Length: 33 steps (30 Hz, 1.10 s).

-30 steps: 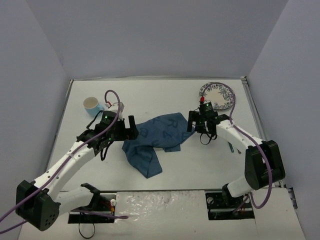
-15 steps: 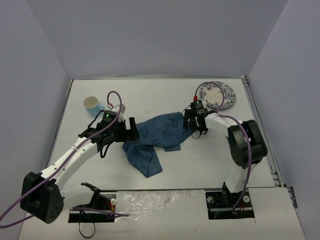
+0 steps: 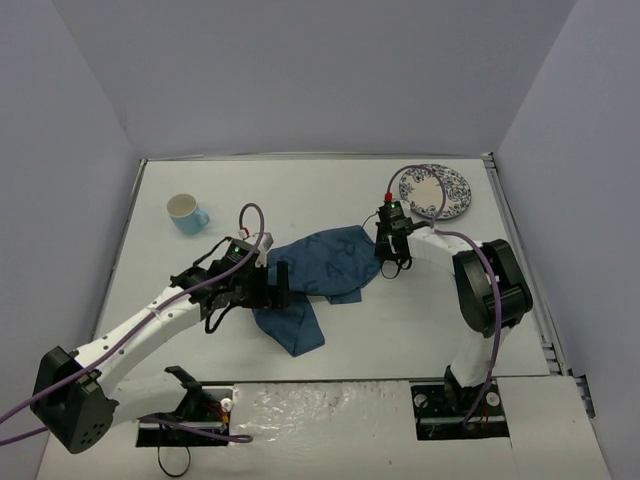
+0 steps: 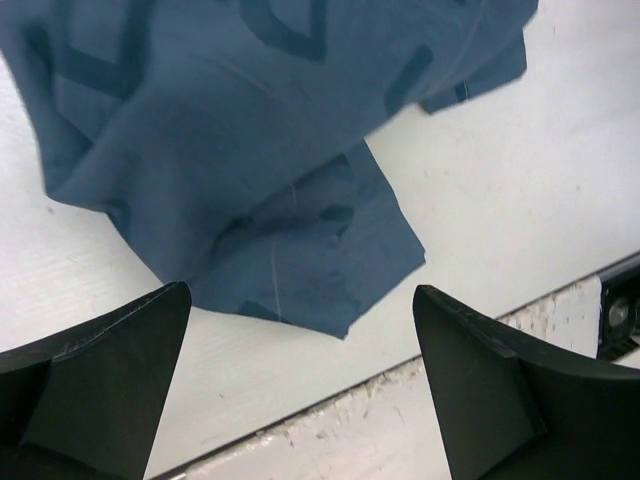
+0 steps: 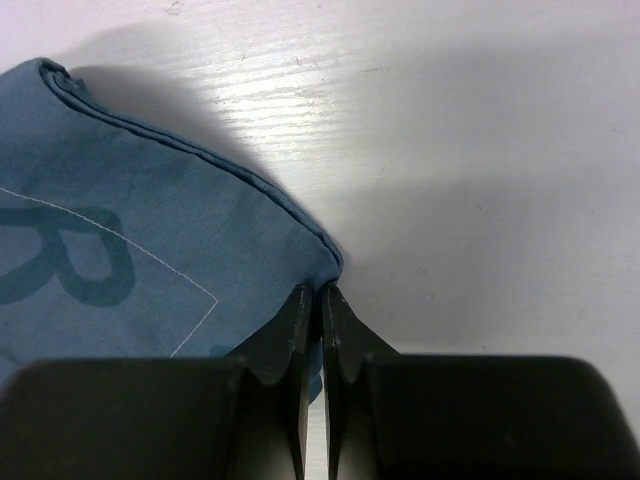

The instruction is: Set the dinner table for one person

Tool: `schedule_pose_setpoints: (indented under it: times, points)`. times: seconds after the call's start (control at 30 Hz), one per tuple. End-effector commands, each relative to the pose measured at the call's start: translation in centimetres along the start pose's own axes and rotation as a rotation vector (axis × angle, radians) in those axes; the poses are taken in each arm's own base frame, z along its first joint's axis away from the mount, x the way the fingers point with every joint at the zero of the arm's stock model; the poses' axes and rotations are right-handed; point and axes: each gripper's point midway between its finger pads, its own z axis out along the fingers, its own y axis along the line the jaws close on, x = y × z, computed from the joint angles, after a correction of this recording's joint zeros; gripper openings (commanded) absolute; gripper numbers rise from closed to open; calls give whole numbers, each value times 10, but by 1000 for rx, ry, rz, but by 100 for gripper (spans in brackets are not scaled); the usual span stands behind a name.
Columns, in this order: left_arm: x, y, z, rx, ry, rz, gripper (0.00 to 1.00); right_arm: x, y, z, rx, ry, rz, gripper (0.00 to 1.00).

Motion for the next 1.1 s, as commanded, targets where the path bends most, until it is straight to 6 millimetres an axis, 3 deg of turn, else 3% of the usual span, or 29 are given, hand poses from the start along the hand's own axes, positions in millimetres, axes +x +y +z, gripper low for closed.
schedule_pose_setpoints:
  times: [0.0, 0.23, 0.37, 0.53, 0.8, 0.97, 1.07]
  points:
    - [17, -10, -6, -1, 26, -47, 90, -26, 14, -8, -29, -29, 0, 0]
    - [44, -29, 2, -74, 83, -38, 90, -74, 22, -15, 6, -118, 22, 0]
    - [68, -39, 17, -111, 155, -21, 90, -81, 21, -11, 8, -120, 44, 0]
    - [83, -50, 34, -168, 186, 2, 85, -91, 21, -11, 6, -134, 49, 0]
    - [97, -42, 55, -288, 162, -73, 68, -92, 22, -12, -23, -127, 64, 0]
    - [97, -28, 66, -362, 117, -92, 52, -96, 20, -15, -28, -135, 73, 0]
    - [97, -17, 72, -402, 81, -99, 37, -97, 20, -16, -36, -138, 79, 0]
